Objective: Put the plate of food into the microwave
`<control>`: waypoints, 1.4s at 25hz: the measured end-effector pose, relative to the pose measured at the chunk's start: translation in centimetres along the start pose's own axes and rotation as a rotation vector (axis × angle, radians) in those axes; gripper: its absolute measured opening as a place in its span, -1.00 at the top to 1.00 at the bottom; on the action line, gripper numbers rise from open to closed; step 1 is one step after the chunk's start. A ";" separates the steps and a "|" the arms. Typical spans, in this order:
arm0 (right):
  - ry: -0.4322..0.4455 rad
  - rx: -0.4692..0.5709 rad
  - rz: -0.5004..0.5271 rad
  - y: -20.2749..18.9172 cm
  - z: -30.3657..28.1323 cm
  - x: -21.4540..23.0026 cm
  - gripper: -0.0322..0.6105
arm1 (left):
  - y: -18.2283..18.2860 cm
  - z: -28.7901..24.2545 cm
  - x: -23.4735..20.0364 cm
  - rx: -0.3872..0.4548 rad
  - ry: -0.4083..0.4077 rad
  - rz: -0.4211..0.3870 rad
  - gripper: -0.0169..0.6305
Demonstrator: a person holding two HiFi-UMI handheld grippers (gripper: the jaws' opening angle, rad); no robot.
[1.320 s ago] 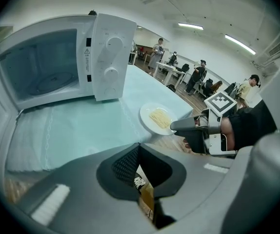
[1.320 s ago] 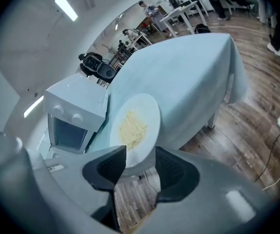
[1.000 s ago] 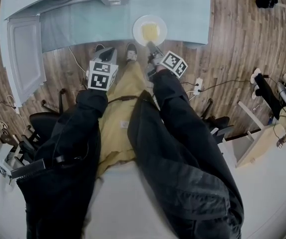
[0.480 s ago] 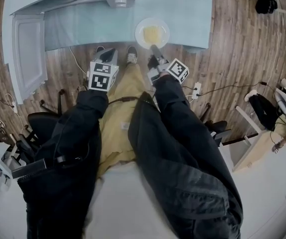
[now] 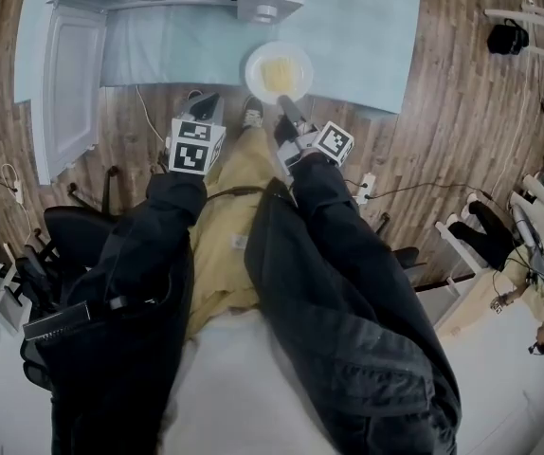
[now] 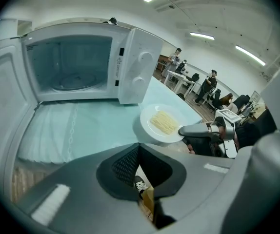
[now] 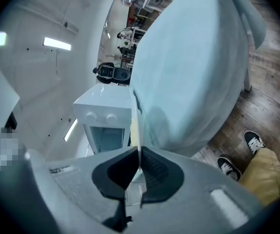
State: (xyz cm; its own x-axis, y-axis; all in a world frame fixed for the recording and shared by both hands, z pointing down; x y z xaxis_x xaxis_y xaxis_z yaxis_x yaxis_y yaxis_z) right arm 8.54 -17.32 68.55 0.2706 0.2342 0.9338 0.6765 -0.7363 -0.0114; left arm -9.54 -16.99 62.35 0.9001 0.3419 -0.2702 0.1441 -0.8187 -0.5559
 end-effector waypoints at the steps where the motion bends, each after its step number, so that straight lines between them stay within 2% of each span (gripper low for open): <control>1: 0.005 -0.021 0.006 -0.5 -0.6 -0.3 0.87 | 0.0 0.2 -0.4 0.003 0.005 0.009 0.96; 7: 0.017 -0.129 0.025 -3.7 -4.6 -2.6 0.87 | 0.2 1.9 -3.9 0.033 0.045 0.062 0.96; 15: 0.049 -0.202 0.043 -6.1 -9.9 -5.6 0.87 | -0.2 3.6 -8.1 0.056 0.080 0.127 0.96; 24: 0.106 -0.217 0.009 -8.7 -17.2 -9.3 0.87 | -0.7 5.2 -13.2 0.057 0.088 0.170 0.96; 35: 0.168 -0.141 -0.021 -7.4 -26.1 -13.1 0.86 | -1.1 5.5 -17.0 0.054 0.044 0.182 0.96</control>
State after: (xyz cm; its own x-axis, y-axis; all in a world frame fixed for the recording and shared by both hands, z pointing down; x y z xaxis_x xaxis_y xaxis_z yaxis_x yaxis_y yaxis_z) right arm -17.91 -31.51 65.73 0.1313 0.1502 0.9799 0.5755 -0.8164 0.0481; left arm -27.24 -19.38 63.27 0.9265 0.1690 -0.3362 -0.0440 -0.8386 -0.5429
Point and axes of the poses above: the fingertips, and each gripper's own axes: z backward along the fingers, x to its right, y out of its top, the point moved 3 cm from there along z, backward along the fingers
